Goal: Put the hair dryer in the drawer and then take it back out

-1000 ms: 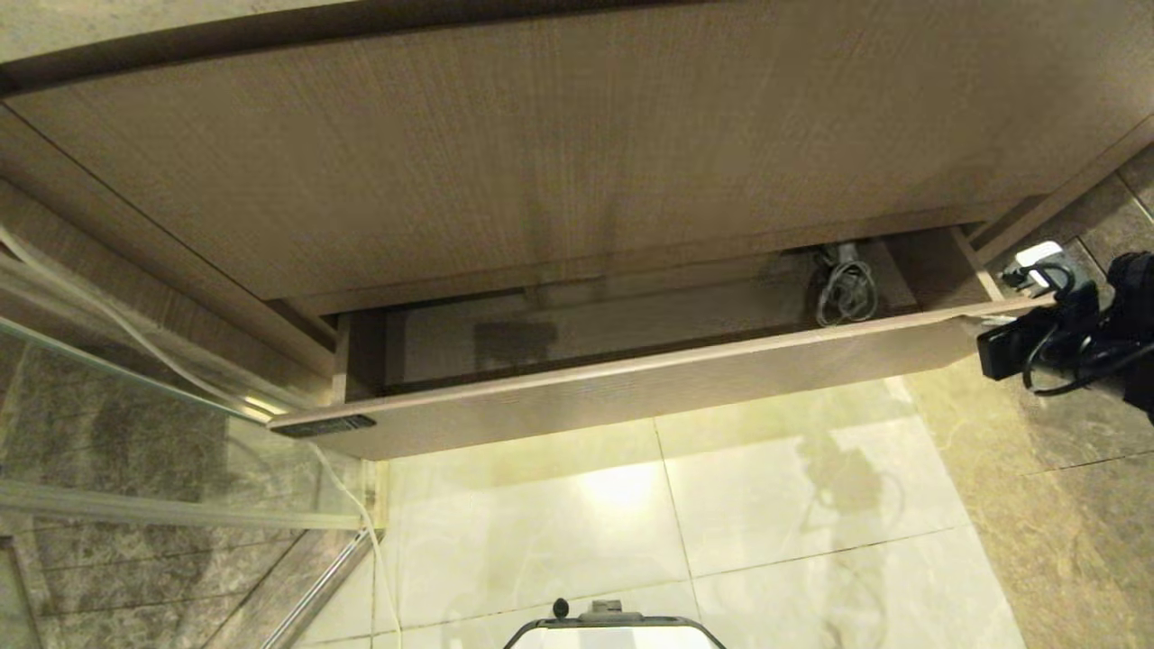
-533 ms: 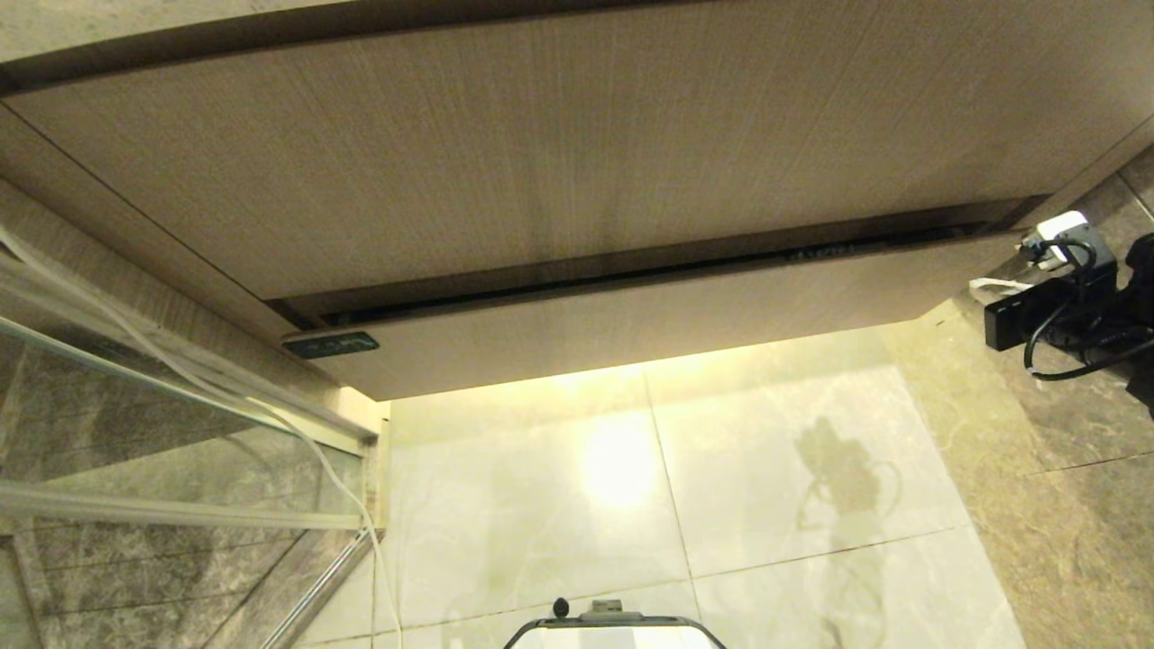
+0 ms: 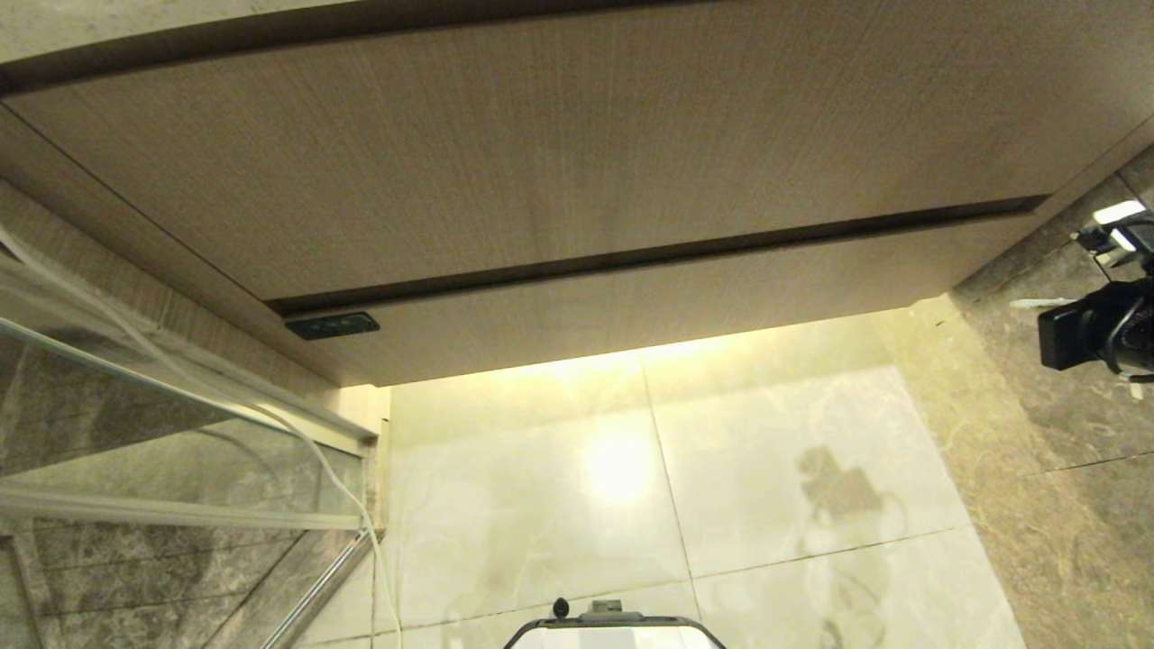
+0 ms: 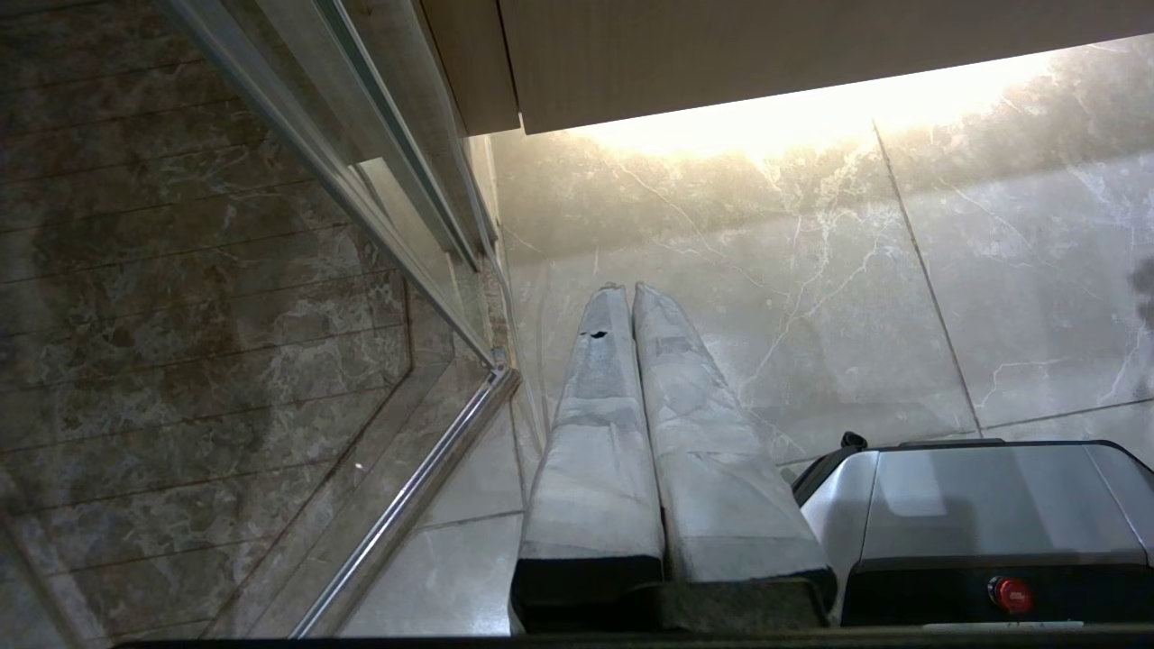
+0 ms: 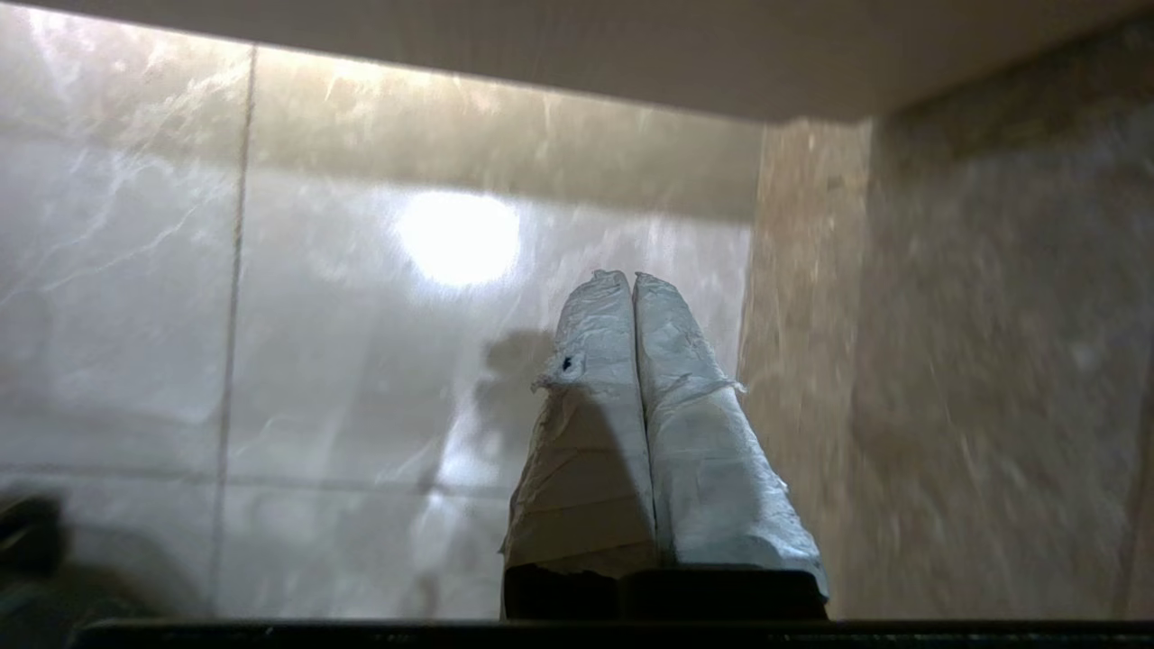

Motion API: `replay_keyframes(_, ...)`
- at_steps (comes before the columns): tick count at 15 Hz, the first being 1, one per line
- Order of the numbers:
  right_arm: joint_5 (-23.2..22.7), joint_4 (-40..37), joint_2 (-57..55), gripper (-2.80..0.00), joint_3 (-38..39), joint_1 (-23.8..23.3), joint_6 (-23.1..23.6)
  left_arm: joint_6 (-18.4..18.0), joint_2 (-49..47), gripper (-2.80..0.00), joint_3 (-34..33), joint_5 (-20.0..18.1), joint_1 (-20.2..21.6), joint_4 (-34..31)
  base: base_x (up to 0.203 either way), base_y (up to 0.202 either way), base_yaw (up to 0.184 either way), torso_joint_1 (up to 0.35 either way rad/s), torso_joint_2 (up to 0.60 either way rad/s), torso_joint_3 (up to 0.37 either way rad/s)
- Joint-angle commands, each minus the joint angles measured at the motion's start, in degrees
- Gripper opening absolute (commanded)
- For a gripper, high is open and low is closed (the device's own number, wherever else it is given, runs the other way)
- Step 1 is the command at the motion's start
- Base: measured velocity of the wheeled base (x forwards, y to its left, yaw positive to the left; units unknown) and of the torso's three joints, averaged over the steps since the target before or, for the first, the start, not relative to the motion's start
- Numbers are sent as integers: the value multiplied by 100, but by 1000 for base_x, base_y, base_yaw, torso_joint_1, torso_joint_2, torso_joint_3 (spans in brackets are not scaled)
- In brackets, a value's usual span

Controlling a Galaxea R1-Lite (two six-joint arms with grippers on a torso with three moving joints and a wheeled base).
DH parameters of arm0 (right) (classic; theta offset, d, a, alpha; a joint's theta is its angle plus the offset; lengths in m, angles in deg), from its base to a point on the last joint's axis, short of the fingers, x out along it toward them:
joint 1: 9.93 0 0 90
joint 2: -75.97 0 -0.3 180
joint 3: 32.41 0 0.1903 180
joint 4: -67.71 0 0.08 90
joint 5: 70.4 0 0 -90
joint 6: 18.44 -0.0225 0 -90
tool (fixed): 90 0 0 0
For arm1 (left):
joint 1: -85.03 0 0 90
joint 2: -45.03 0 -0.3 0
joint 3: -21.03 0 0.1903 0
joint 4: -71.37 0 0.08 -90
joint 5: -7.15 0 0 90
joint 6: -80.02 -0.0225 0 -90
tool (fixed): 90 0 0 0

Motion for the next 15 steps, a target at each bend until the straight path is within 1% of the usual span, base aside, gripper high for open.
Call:
replay_keyframes(1,-5,-1244,1221,-280,85,2,-27,-2,2,-280,0,1,0,1,0,0,0,0,0,0)
replay_keyframes(4,59,-2219,2223,-280,486,-25,-80,-2,2,-280,0,1,0,1,0,0,0,0,0,0)
replay_keyframes(7,100,-2845,2891,-280,984,-70,-115,-2,2,-280,0,1,0,1,0,0,0,0,0,0)
replay_keyframes(10,219,-2925,3474,-280,1700,-66,-358,-2,2,-280,0,1,0,1,0,0,0,0,0,0)
replay_keyframes(13,483,-2865,4300,-280,2615,17,-904,-2,2,-280,0,1,0,1,0,0,0,0,0,0)
replay_keyframes(15,564,-2851,4975,-280,3133,211,-1251,-2,2,-280,0,1,0,1,0,0,0,0,0,0)
